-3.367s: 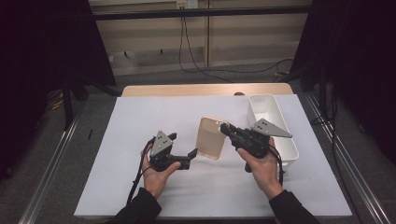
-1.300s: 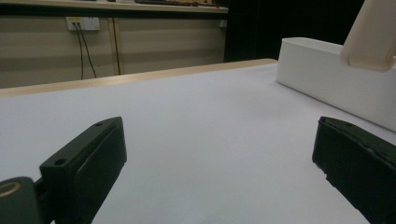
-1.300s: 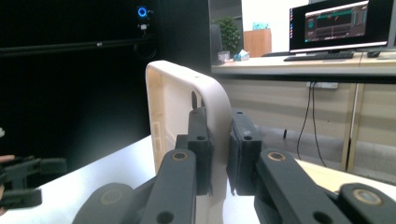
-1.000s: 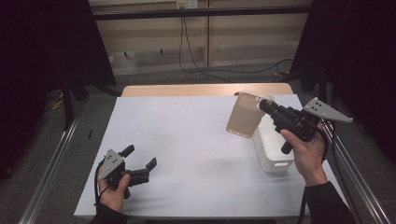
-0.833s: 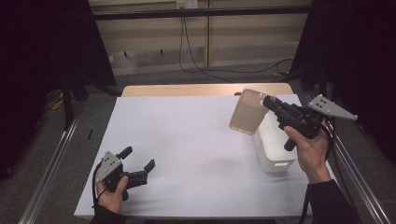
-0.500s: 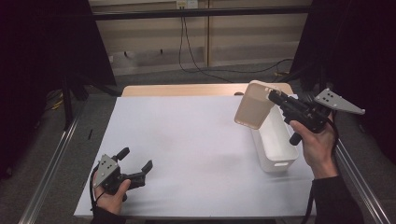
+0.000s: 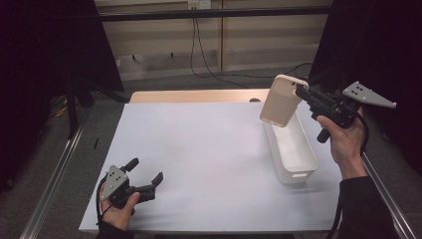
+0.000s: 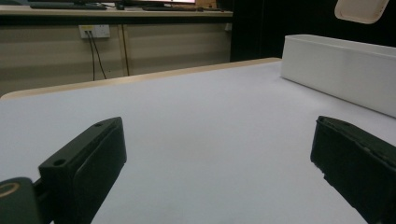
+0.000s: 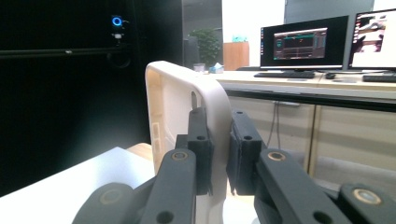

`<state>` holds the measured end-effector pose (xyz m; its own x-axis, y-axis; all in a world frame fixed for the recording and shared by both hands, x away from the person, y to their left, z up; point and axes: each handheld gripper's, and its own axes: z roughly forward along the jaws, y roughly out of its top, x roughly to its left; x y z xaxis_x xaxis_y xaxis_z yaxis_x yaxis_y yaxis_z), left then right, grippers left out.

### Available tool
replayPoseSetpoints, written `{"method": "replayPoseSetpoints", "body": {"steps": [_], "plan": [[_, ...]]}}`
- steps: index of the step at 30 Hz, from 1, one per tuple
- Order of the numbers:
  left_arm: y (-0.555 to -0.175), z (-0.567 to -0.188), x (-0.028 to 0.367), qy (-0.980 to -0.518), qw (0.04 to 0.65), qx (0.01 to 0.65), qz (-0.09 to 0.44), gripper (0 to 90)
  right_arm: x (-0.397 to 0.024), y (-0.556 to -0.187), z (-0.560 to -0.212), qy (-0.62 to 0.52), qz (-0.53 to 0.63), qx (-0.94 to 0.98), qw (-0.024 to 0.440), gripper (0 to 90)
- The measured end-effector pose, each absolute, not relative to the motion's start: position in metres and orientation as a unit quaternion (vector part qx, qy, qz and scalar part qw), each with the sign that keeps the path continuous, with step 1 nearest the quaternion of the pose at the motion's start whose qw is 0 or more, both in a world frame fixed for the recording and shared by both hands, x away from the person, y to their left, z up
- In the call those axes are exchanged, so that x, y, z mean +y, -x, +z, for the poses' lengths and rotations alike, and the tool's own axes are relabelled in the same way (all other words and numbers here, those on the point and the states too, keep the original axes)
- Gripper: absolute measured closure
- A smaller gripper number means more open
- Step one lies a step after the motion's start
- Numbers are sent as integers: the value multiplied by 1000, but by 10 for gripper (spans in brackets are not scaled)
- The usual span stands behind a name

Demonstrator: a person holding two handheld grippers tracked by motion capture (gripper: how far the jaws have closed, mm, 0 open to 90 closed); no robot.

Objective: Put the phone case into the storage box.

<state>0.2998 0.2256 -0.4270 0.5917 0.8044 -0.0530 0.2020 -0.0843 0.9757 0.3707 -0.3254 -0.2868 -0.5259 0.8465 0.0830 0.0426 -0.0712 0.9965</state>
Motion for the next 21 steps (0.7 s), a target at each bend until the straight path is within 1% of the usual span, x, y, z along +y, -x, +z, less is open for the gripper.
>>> {"method": "replayPoseSetpoints", "body": {"steps": [10, 14, 19, 21], "plan": [[-302, -427, 227, -687, 566, 366, 272, 32, -340, -386, -294, -364, 625, 611, 321, 812], [-302, -427, 226, -695, 556, 364, 274, 37, -344, -392, -294, -359, 625, 612, 325, 812], [-303, -427, 227, -690, 560, 370, 272, 37, -350, -400, -295, -362, 619, 613, 330, 812], [-302, -427, 227, -680, 568, 375, 273, 38, -351, -403, -296, -358, 619, 616, 330, 812]]}}
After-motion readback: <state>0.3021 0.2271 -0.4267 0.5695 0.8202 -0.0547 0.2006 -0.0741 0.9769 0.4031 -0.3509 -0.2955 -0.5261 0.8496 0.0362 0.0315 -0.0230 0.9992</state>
